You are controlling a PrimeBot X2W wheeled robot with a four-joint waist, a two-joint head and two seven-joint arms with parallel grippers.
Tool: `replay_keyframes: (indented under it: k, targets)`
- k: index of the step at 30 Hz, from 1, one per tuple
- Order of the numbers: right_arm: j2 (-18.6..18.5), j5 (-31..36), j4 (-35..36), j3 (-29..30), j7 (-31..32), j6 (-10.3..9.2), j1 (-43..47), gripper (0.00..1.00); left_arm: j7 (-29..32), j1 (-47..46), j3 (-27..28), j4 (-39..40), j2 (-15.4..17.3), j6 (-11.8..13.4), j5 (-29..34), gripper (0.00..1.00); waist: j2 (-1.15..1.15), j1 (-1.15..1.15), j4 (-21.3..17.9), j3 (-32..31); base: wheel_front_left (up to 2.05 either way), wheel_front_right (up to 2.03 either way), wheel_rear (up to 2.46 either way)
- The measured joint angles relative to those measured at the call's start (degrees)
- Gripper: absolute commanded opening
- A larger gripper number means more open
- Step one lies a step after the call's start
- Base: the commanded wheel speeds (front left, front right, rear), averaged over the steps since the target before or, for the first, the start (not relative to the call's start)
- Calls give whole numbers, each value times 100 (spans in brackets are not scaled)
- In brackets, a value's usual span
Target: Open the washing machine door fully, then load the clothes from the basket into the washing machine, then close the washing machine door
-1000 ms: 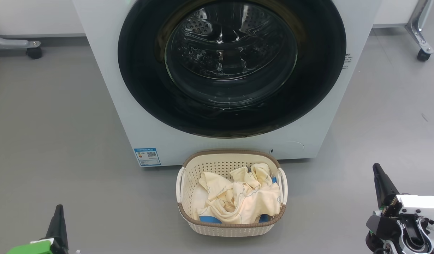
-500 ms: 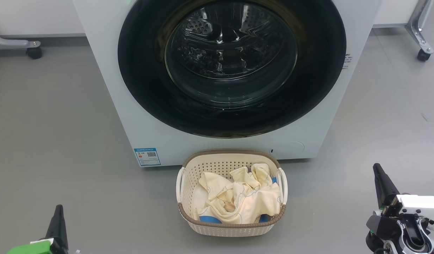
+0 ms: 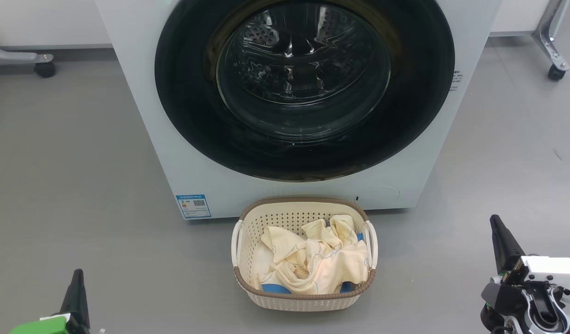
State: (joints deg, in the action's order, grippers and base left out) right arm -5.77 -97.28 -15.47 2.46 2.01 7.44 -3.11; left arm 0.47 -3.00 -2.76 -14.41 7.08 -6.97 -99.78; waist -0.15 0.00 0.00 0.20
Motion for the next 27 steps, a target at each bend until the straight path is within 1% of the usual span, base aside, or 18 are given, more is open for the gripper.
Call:
replay_keyframes:
  k: [15,27]
  targets:
    - [19,1,0,12,11,0,0,0,2,-1,18,-4,-8,0,4,0,0,0,0,0,0,0,0]
    - [41,45,-41,20,25,5,27,0,1,18,26,-57,-38,1,152,0,0,0,0,0,0,0,0]
